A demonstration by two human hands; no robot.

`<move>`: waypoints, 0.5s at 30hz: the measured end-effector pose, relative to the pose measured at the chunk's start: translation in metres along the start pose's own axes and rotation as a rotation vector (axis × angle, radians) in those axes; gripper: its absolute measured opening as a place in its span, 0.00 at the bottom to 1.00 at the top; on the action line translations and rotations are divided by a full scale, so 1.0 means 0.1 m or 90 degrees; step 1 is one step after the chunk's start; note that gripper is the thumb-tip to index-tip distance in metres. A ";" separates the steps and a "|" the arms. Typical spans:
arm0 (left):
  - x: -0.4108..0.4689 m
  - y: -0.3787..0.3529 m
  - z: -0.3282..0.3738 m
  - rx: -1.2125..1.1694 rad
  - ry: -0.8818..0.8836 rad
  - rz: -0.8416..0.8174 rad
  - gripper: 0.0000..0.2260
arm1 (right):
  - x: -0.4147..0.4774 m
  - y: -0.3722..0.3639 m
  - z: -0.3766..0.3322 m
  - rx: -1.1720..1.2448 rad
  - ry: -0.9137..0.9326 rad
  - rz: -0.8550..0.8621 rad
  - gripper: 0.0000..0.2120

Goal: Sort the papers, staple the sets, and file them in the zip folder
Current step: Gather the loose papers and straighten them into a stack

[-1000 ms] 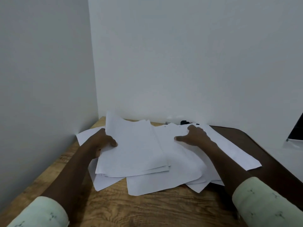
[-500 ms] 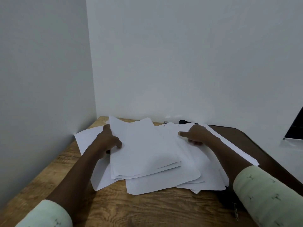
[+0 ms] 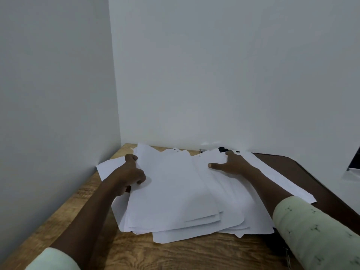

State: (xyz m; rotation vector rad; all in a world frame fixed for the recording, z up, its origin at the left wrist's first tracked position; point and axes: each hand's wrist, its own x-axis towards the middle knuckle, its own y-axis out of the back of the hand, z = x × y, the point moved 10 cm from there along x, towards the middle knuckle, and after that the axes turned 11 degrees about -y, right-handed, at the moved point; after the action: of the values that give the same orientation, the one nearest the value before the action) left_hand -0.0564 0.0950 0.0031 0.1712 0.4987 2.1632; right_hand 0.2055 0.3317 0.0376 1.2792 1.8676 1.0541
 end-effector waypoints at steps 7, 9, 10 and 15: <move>-0.08 -0.13 -0.04 -0.132 0.008 -0.004 0.42 | -0.08 -0.15 -0.41 0.043 0.099 -0.074 0.18; -0.05 -0.10 -0.09 -0.194 0.001 0.027 0.47 | -0.15 -0.02 -0.52 0.049 0.151 -0.009 0.14; -0.04 -0.07 -0.11 -0.236 -0.004 0.052 0.49 | -0.19 0.07 -0.58 0.082 0.181 0.022 0.12; -0.08 -0.08 -0.06 -0.406 -0.020 0.079 0.49 | -0.31 0.45 -0.55 0.488 0.214 -0.063 0.13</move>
State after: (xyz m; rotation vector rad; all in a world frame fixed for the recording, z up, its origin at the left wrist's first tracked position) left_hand -0.0475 0.0906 -0.0050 -0.1201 -0.2382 2.3245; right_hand 0.1888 0.2971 0.1050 1.4397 2.7162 0.5161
